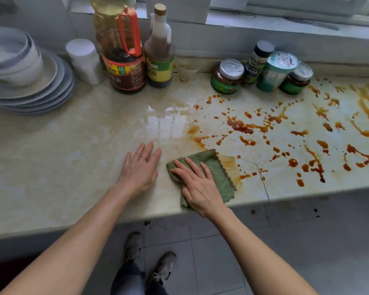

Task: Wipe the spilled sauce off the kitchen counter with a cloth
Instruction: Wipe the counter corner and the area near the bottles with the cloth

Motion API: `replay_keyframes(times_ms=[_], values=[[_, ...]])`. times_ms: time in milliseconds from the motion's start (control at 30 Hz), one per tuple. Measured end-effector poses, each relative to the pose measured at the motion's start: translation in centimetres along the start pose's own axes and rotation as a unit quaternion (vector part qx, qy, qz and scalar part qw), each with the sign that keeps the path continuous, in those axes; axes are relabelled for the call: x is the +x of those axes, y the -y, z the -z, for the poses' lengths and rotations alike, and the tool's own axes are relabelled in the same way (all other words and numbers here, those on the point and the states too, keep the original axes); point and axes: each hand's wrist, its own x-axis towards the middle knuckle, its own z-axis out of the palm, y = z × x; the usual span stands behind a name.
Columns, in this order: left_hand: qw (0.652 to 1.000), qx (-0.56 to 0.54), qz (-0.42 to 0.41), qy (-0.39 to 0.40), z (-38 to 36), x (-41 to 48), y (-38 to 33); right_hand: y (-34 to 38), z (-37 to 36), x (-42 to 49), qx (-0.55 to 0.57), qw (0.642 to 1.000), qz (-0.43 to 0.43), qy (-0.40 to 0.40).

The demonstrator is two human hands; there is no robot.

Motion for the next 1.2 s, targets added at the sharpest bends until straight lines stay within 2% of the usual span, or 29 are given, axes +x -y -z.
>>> replay_keyframes(times_ms=[167, 233, 300, 433, 533, 633, 733, 833, 900, 1000, 1067, 1200], values=[[1.000, -0.008, 0.006, 0.009, 0.2, 0.0, -0.1, -2.3, 0.5, 1.5, 0.060, 0.988, -0.132, -0.045], [1.000, -0.019, 0.006, 0.007, 0.1, 0.0, 0.0, -0.2, 0.0, 1.1, 0.060, 0.990, -0.119, -0.043], [1.000, -0.029, 0.004, 0.009, 0.1, 0.1, 0.0, 1.4, -0.4, 0.7, 0.044, 0.996, -0.070, -0.035], [1.000, -0.030, -0.002, 0.008, 0.1, 0.2, 0.4, -0.4, -0.1, 2.9, 0.014, 1.000, -0.027, -0.004], [0.999, -0.036, -0.007, 0.002, 0.2, 0.1, 0.8, -2.6, 0.7, 4.7, 0.021, 0.993, -0.117, -0.012], [0.999, -0.043, -0.008, -0.009, 0.4, 0.0, 0.9, -1.3, 0.6, 4.1, 0.051, 0.983, -0.174, -0.036], [0.998, -0.046, 0.001, -0.032, 0.4, 0.2, 0.8, 1.6, -0.1, 3.3, 0.047, 0.992, -0.111, -0.028], [0.998, -0.038, 0.001, -0.055, 0.5, 0.6, 0.9, 1.3, -0.2, 4.9, 0.028, 0.999, -0.046, 0.000], [0.997, -0.042, 0.002, -0.064, 0.8, 0.8, 1.0, -0.4, 0.5, 6.6, 0.023, 0.998, -0.060, 0.011], [0.994, -0.071, -0.001, -0.086, 1.3, 1.2, 1.1, -1.9, 1.3, 7.8, 0.047, 0.985, -0.163, -0.014], [0.989, -0.101, -0.003, -0.111, 1.6, 1.6, 1.4, -0.5, 1.1, 7.6, 0.057, 0.980, -0.188, -0.031], [0.978, -0.130, 0.009, -0.161, 2.2, 3.5, 2.0, 3.0, -0.3, 8.9, 0.045, 0.995, -0.087, 0.008]])
